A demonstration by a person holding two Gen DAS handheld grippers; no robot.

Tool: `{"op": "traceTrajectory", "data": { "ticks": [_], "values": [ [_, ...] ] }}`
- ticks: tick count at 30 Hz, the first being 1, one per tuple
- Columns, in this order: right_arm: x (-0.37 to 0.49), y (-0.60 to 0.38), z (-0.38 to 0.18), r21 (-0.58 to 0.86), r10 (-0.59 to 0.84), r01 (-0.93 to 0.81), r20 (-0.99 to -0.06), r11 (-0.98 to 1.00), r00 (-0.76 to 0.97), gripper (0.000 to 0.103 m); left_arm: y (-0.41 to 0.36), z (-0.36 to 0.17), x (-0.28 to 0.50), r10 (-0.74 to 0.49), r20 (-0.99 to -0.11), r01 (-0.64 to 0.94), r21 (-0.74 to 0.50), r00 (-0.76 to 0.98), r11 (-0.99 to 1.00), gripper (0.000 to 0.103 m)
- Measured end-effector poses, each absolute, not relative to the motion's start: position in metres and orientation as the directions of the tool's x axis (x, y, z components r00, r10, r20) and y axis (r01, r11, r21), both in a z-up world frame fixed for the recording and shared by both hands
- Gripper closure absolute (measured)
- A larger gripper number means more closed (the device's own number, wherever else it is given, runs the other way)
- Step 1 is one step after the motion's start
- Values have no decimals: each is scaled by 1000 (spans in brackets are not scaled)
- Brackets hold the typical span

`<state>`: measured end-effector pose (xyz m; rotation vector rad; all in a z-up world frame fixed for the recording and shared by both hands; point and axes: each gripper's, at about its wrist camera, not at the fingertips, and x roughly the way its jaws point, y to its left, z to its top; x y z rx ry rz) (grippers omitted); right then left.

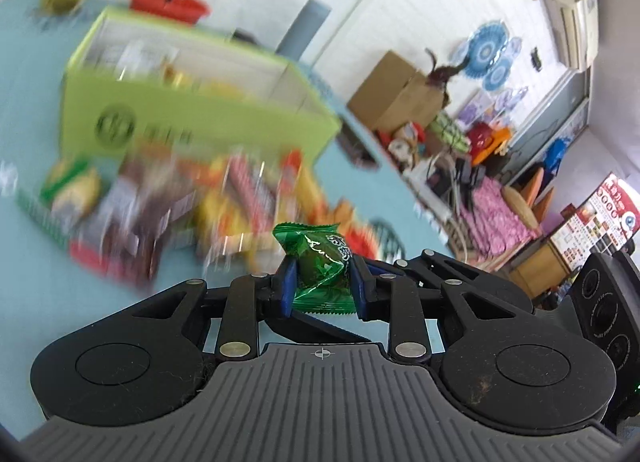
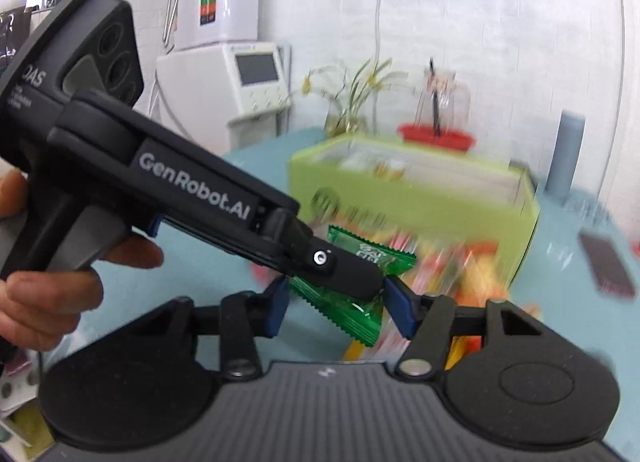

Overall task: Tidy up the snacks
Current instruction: 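Release the green candy into the green box, then grasp the red snack bag with the left gripper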

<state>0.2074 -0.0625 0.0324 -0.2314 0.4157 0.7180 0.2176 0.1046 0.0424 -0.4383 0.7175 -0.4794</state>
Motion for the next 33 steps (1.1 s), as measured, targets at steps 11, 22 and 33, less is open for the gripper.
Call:
{"op": "traceTrajectory", "data": {
  "ticks": [11,22,33],
  "values": [
    [381,-45,62,-91,561,-666,-462,740,687,39,100,81,382,-464,-528,275,-399,711,875,97],
    [363,-90,72,-68,570,-628,-350,775,743,8,118,77,378,-440,-469,241,-424,766,873,54],
    [267,-175,9,42,485,-533,-479,845,731,9,55,39,264,-561,-503,324,-484,657,813,42]
  ]
}}
